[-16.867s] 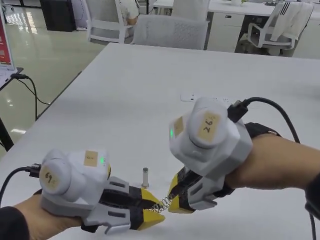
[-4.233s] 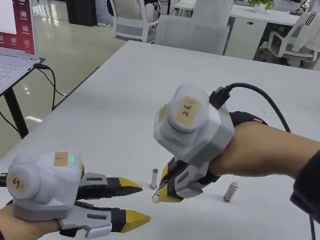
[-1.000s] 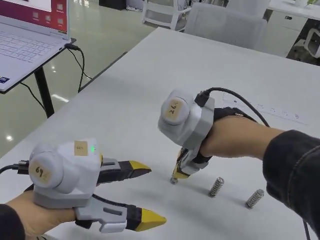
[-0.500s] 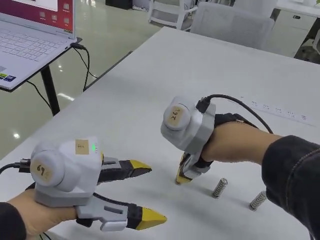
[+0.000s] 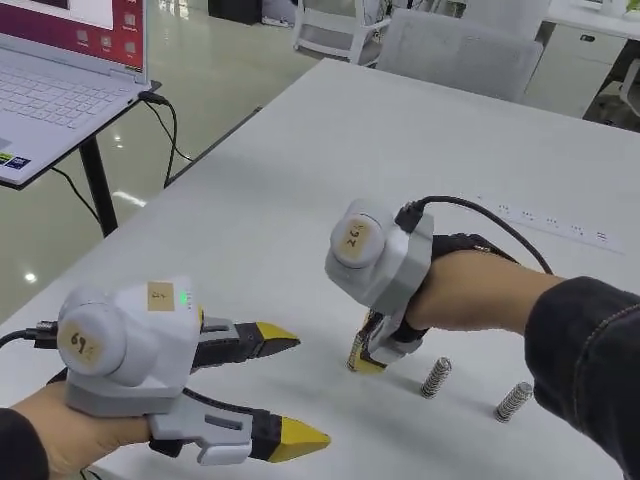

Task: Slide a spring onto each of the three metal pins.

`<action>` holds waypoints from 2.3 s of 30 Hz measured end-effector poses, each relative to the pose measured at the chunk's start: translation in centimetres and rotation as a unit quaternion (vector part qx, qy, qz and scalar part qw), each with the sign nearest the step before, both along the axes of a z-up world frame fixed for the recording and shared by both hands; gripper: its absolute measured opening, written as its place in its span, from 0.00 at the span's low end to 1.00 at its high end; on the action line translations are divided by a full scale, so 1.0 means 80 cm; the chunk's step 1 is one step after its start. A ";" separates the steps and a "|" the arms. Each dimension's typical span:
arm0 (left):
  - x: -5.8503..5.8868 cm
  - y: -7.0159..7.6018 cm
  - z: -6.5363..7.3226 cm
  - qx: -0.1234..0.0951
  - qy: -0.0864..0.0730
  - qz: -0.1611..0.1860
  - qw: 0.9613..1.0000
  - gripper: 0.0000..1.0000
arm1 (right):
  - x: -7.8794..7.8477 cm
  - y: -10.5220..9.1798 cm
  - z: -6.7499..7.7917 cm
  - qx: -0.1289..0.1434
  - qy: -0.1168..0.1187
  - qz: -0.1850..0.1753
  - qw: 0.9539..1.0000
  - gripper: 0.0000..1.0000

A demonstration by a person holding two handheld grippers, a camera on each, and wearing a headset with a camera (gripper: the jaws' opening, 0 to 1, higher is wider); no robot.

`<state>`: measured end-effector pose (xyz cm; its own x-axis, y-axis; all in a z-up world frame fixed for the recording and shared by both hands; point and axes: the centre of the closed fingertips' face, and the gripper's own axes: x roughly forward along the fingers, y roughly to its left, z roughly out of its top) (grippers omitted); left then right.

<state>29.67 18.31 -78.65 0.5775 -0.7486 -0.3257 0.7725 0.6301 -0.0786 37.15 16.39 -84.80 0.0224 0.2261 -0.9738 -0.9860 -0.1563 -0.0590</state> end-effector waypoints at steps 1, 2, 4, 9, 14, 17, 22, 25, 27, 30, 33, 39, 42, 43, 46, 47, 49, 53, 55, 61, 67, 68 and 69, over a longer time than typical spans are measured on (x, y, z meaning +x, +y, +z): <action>0.000 0.000 0.000 0.000 0.000 -0.001 1.000 0.55 | 0.001 -0.002 0.001 0.000 0.000 -0.003 1.000 0.15; 0.000 -0.001 0.000 -0.001 0.001 -0.001 1.000 0.55 | 0.001 -0.003 0.002 0.001 0.000 -0.004 1.000 0.16; 0.000 -0.001 0.000 0.000 0.001 -0.002 1.000 0.55 | 0.001 -0.005 0.004 0.005 0.002 -0.010 1.000 0.17; 0.000 -0.001 0.000 0.000 0.002 -0.004 1.000 0.55 | -0.002 -0.014 0.005 0.011 0.007 -0.020 1.000 0.22; 0.002 -0.003 0.000 -0.001 0.002 -0.008 1.000 0.56 | -0.001 -0.030 0.007 0.017 0.012 -0.031 0.999 0.26; 0.003 -0.005 0.002 0.001 0.002 -0.010 1.000 0.56 | 0.002 -0.037 0.011 0.024 0.010 -0.043 0.999 0.30; 0.006 -0.006 0.005 0.004 0.000 -0.015 1.000 0.57 | 0.001 -0.049 0.013 0.034 0.018 -0.058 0.998 0.34; 0.006 -0.007 0.005 0.005 0.000 -0.016 1.000 0.57 | 0.002 -0.058 0.012 0.041 0.017 -0.065 0.997 0.40; 0.006 -0.007 0.004 0.006 0.001 -0.016 1.000 0.58 | 0.001 -0.063 0.011 0.041 0.020 -0.068 0.997 0.42; 0.006 -0.008 0.004 0.009 0.002 -0.018 1.000 0.58 | 0.005 -0.071 0.011 0.045 0.014 -0.076 0.996 0.45; 0.006 -0.008 0.005 0.009 0.002 -0.019 1.000 0.58 | 0.007 -0.074 0.015 0.056 0.013 -0.087 0.995 0.48; 0.007 -0.010 0.006 0.010 0.003 -0.018 1.000 0.59 | 0.010 -0.087 0.015 0.070 0.014 -0.105 0.992 0.53; 0.008 -0.010 0.007 0.012 0.003 -0.019 1.000 0.59 | 0.012 -0.094 0.016 0.076 0.013 -0.114 0.990 0.54; 0.008 -0.010 0.007 0.012 0.003 -0.019 1.000 0.59 | 0.013 -0.097 0.017 0.080 0.012 -0.118 0.990 0.55; 0.010 -0.009 0.009 0.012 0.002 -0.018 1.000 0.60 | 0.015 -0.102 0.019 0.087 0.011 -0.127 0.988 0.56; 0.011 -0.009 0.010 0.011 0.002 -0.018 1.000 0.60 | 0.015 -0.104 0.021 0.090 0.010 -0.131 0.987 0.56; 0.011 -0.009 0.010 0.011 0.003 -0.017 1.000 0.60 | 0.016 -0.107 0.022 0.095 0.009 -0.135 0.986 0.58; 0.012 -0.010 0.009 0.009 0.004 -0.018 1.000 0.61 | 0.017 -0.114 0.027 0.112 0.004 -0.148 0.983 0.59; 0.012 -0.011 0.008 0.010 0.006 -0.019 1.000 0.61 | 0.018 -0.117 0.029 0.119 0.005 -0.157 0.980 0.60; 0.014 -0.013 0.011 0.013 0.007 -0.023 1.000 0.62 | 0.019 -0.124 0.037 0.143 -0.003 -0.175 0.974 0.62; 0.016 -0.014 0.011 0.013 0.009 -0.024 1.000 0.63 | 0.019 -0.133 0.041 0.167 -0.010 -0.191 0.967 0.64; 0.016 -0.015 0.011 0.013 0.009 -0.024 1.000 0.63 | 0.019 -0.134 0.042 0.172 -0.011 -0.193 0.966 0.64; 0.016 -0.015 0.010 0.014 0.010 -0.024 1.000 0.64 | 0.019 -0.134 0.043 0.177 -0.010 -0.195 0.965 0.64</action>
